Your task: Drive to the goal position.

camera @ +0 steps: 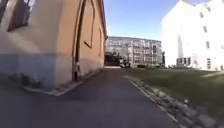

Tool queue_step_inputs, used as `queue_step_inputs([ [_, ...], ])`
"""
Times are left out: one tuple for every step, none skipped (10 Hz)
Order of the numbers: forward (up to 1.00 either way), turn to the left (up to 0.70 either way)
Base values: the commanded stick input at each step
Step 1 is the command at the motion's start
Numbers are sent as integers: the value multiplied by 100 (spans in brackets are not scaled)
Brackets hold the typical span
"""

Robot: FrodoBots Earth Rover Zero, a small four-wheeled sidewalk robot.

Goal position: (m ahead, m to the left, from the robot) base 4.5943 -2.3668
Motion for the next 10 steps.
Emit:
queue_step_inputs([
  [70, 0],
  [70, 0],
  [70, 0],
  [70, 0],
  [70, 0],
  [70, 0],
  [70, 0],
  [70, -1],
  [70, -6],
  [70, -11],
])
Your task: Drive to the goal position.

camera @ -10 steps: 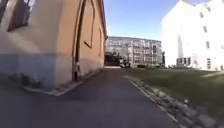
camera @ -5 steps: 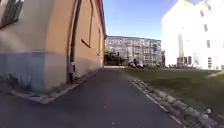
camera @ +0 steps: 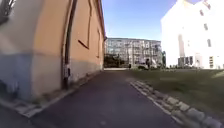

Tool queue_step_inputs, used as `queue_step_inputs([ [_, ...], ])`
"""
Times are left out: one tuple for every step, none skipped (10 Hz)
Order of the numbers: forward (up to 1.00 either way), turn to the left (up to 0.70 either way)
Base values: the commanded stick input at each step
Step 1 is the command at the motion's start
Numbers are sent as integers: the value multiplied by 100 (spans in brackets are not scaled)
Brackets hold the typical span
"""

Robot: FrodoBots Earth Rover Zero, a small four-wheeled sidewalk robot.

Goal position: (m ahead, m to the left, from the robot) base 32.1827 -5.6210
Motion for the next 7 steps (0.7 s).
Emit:
queue_step_inputs([
  [70, -11],
  [70, -2],
  [70, 0],
  [70, 0],
  [70, 0],
  [70, 0],
  [70, 0],
])
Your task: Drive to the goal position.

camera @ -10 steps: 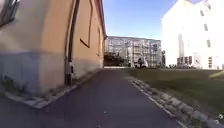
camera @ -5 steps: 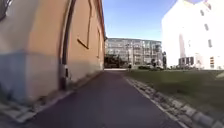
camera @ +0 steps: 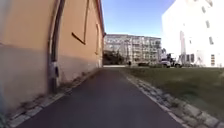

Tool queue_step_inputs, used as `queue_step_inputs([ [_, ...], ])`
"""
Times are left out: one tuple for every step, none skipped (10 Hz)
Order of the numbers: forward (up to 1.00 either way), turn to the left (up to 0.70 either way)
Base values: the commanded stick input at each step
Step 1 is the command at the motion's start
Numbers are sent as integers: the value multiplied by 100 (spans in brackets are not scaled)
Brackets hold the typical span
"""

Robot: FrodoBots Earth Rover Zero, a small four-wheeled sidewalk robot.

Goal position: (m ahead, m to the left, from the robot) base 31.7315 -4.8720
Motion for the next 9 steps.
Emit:
queue_step_inputs([
  [70, -6],
  [70, -11],
  [70, -6],
  [70, 0],
  [70, 0],
  [70, -13],
  [70, 0],
  [70, 0],
  [70, -8],
])
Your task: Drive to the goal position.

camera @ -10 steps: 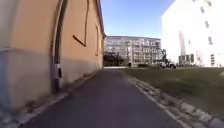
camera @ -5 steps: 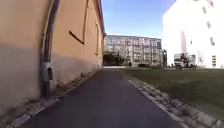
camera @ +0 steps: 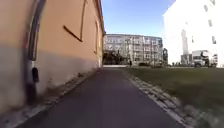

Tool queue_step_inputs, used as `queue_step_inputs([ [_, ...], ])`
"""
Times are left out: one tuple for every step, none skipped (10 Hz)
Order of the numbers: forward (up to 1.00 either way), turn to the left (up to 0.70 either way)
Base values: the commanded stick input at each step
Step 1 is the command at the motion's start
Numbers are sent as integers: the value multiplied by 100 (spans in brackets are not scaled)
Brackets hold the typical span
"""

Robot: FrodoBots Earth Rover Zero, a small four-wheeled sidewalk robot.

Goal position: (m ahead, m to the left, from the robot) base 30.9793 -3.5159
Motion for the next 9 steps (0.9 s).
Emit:
queue_step_inputs([
  [70, -9],
  [70, 0],
  [70, 0],
  [70, -1],
  [70, -14],
  [70, -14],
  [70, 0],
  [70, 0],
  [70, -10],
])
